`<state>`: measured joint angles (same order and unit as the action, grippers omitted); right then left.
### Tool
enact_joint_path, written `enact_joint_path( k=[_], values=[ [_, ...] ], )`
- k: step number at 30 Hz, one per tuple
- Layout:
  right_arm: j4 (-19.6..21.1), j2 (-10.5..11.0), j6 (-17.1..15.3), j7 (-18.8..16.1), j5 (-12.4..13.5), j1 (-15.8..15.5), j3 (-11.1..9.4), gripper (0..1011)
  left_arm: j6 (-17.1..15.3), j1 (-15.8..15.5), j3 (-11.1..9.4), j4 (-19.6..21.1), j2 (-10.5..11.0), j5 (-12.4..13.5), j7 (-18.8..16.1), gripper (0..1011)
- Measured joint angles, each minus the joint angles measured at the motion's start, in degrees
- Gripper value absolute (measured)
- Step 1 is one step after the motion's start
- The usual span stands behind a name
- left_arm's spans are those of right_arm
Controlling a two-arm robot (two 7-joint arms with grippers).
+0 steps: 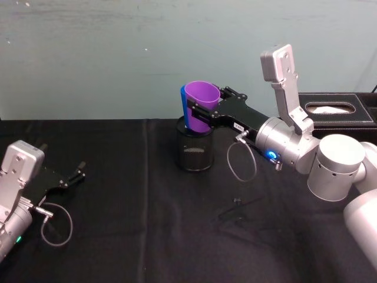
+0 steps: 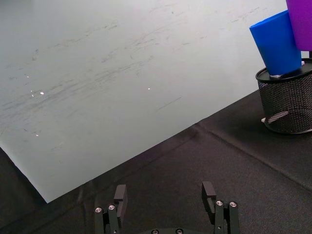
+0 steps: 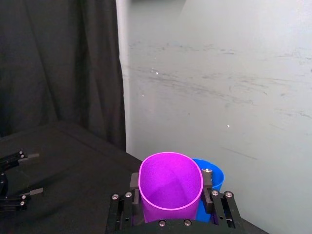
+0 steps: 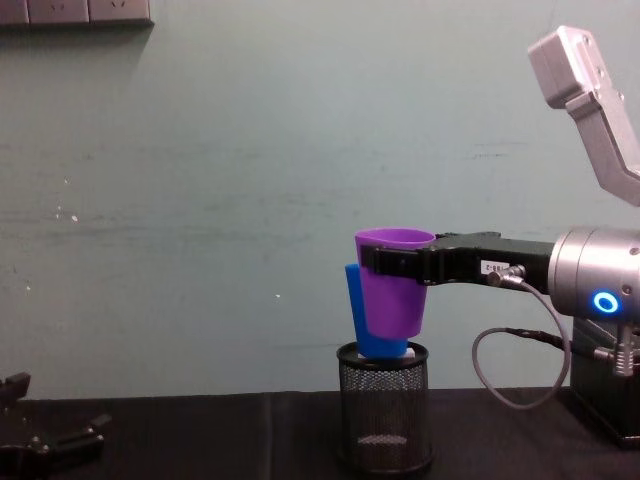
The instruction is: Pick up one cup with a gripper and tap it against the other cup.
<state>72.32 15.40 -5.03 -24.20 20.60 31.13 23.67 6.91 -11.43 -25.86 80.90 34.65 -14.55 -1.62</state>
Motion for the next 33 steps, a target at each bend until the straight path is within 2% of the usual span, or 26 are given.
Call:
enact_joint_path(
  k=[33],
  values=[
    [0.0,0.0,0.0,0.0,0.0,0.0,0.0,718,0.0,0.0,0.0,0.0,0.0,0.0,0.0,1000]
  ],
)
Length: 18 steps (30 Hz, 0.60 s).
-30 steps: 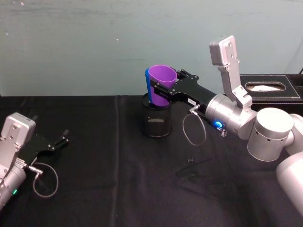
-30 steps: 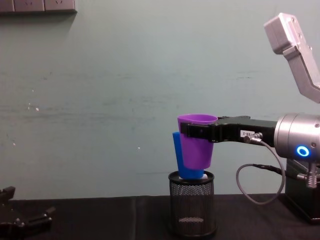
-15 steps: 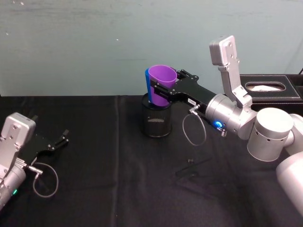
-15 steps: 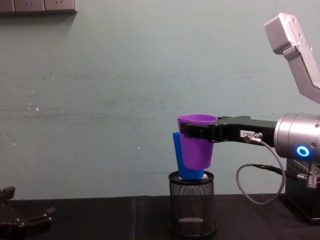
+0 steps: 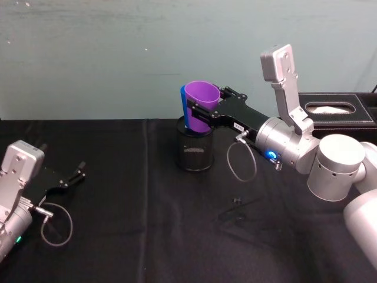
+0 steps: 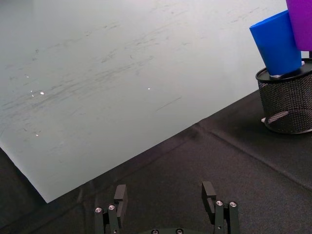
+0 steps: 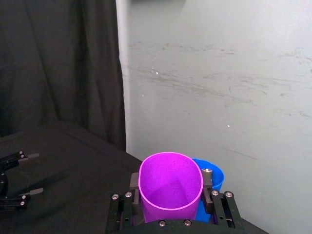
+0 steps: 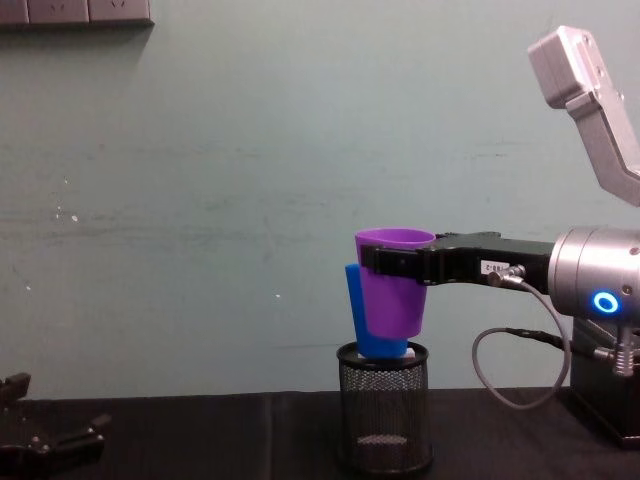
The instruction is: Pick up one cup with a gripper and tap it against the other cup.
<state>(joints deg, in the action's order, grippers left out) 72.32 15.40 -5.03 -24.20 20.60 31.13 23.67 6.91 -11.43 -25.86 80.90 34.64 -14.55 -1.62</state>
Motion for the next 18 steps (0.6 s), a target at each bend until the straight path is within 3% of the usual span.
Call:
enact_joint_path(
  k=[18],
  values=[
    [0.0,0.0,0.0,0.0,0.0,0.0,0.0,718,0.0,0.0,0.0,0.0,0.0,0.0,0.0,1000]
  ],
)
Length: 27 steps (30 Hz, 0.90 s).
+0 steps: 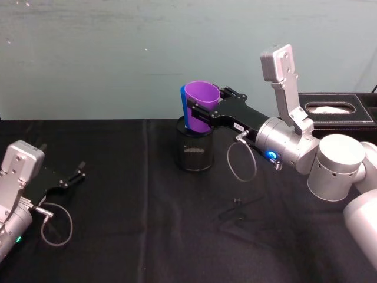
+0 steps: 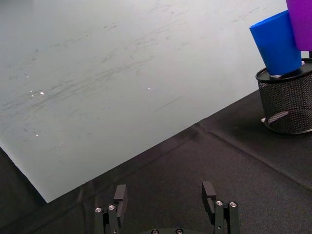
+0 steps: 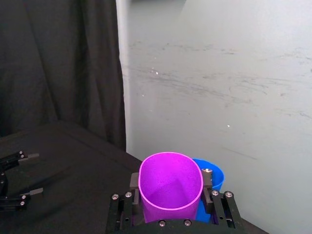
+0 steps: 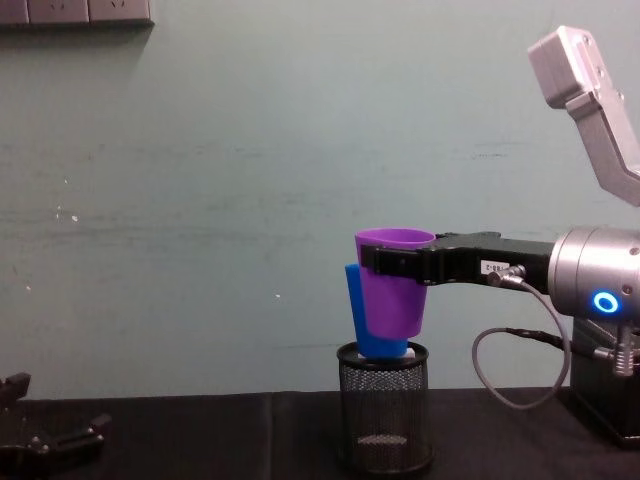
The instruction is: Pick up one cup with a gripper and tap it against the other cup.
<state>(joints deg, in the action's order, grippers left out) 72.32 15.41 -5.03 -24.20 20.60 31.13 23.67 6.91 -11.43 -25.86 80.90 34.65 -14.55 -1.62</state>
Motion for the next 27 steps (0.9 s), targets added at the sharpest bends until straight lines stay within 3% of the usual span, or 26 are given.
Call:
enact_joint_path(
  k=[23,27],
  values=[
    [0.0,0.2,0.8,-1.0,0.6,-0.2,0.0,718,0.0,0.0,0.0,0.0,0.0,0.0,0.0,1000],
    [1.9,1.1,1.2,-1.7,1.2,-1.6,-0.1,718,0.0,0.0,0.0,0.0,0.0,0.0,0.0,1000]
  ],
)
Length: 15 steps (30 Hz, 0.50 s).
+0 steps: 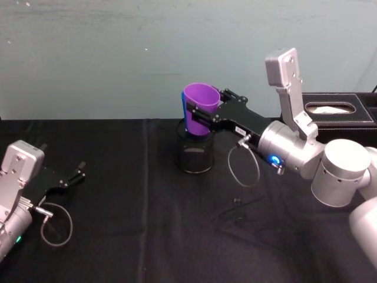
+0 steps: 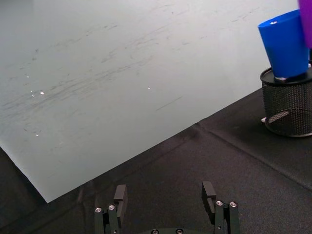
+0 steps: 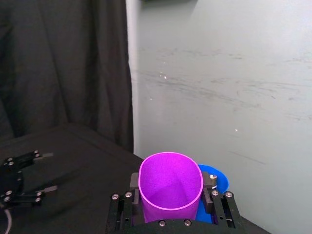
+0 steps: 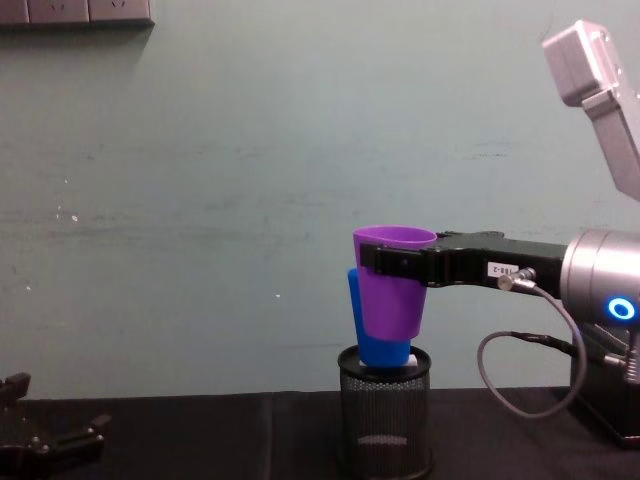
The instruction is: Pick up one cup with a gripper and tap it against the other cup.
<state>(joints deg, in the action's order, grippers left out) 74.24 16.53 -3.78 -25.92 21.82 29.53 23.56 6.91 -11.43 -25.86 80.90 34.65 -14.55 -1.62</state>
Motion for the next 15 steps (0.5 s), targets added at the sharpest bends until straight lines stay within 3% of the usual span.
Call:
enact_joint_path(
  k=[8,13,15],
  values=[
    [6.0,2.5,0.0,-0.1,0.5,-3.7,-0.1,718,0.0,0.0,0.0,0.0,0.0,0.0,0.0,1000],
    [10.3,4.2,0.2,0.3,0.6,-7.0,-0.2,718,0.0,0.0,0.0,0.0,0.0,0.0,0.0,1000],
    [13.3,5.3,0.7,0.7,0.6,-9.7,-0.2,718,0.0,0.0,0.0,0.0,0.0,0.0,0.0,1000]
  ],
)
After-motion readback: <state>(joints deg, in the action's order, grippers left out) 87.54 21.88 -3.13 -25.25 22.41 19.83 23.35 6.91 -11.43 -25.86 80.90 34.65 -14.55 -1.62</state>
